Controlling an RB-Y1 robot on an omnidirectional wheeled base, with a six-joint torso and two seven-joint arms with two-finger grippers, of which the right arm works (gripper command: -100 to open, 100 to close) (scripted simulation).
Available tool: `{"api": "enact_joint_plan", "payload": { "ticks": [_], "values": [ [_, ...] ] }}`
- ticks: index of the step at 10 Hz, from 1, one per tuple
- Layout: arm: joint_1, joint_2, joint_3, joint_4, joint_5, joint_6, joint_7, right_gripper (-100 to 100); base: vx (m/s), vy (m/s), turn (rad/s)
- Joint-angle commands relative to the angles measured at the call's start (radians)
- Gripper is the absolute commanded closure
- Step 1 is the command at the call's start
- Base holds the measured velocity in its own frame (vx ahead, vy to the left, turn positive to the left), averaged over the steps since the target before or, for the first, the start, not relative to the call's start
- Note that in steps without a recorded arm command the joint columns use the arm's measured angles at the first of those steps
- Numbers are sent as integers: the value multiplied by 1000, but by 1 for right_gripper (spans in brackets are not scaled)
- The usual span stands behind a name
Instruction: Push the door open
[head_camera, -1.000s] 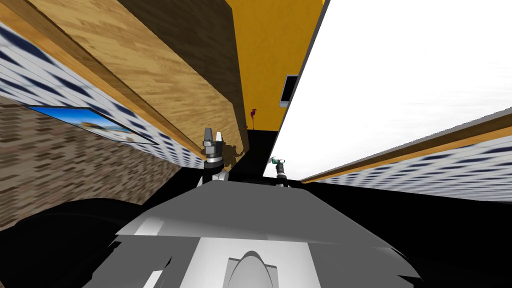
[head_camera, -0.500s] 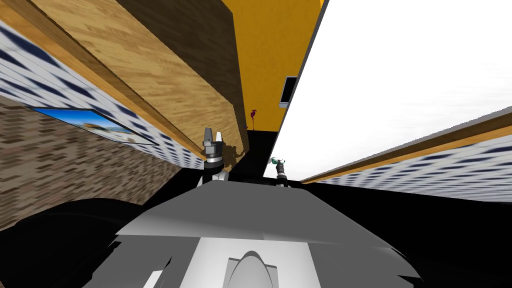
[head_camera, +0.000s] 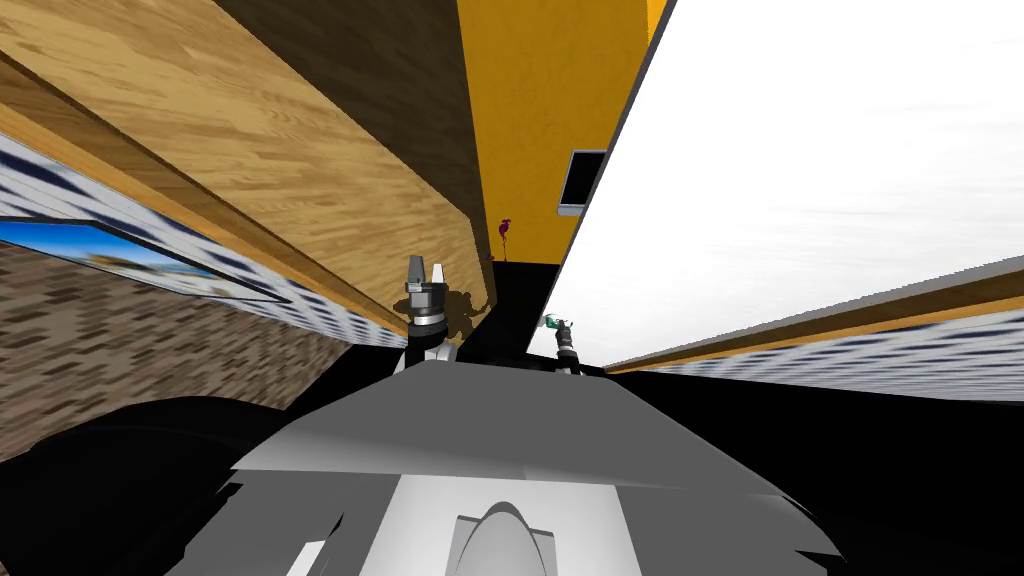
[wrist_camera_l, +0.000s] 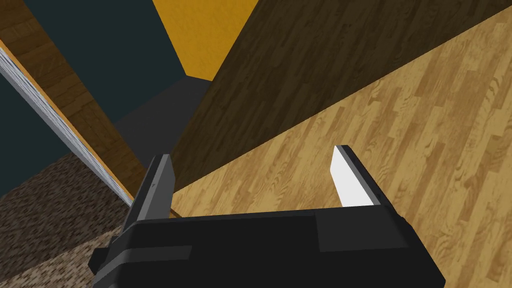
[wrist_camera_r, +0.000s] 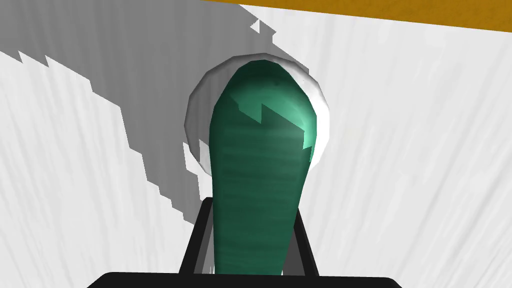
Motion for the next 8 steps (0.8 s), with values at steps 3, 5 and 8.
{"api": "enact_joint_plan", "payload": {
  "ticks": [3, 5, 8],
  "values": [
    [-21, -19, -51, 19, -20, -17, 22, 100, 184, 53, -70],
    [-26, -20, -74, 22, -30, -16, 34, 100, 199, 51, -87],
    [-34, -15, -109, 28, -45, -14, 51, 100, 199, 32, -93]
  ]
}}
